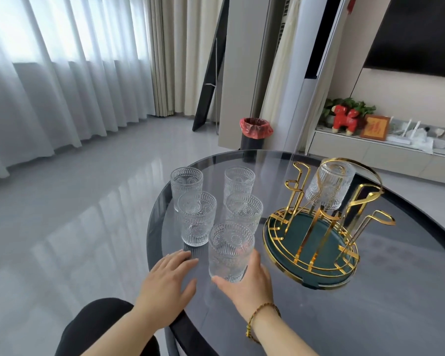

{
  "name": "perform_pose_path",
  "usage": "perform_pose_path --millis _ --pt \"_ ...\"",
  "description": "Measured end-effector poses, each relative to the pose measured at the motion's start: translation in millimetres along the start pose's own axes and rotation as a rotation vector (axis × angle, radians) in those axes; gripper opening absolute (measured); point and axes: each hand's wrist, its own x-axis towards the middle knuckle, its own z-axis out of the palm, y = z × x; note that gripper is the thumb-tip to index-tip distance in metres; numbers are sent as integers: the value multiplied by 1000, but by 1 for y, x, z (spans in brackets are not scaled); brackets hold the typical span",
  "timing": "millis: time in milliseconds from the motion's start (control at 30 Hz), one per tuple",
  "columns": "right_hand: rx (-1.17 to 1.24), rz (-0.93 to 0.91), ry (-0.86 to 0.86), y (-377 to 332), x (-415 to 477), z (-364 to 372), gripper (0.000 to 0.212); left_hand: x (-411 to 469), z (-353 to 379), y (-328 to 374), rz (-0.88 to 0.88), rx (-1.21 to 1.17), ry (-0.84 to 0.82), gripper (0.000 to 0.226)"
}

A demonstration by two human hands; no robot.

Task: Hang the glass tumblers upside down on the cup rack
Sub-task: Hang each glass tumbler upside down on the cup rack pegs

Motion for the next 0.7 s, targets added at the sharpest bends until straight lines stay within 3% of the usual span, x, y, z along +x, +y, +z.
perform_pose_path --millis 67,233,367,533,700 --pt "7 2 3 1 -1 -1 80 -1 2 -1 36 56 12 25" --pt "143 -20 8 0 -9 -9 73 -1 -3 2 6 89 -43 42" --pt "351 -73 57 3 -25 -24 61 -2 1 2 -29 -34 -101 40" --pt "356 -146 74 8 -47 -79 53 -2 -9 18 -85 -141 15 41" --pt "182 -187 95 3 -69 -136 55 25 -41 61 90 -239 208 30"
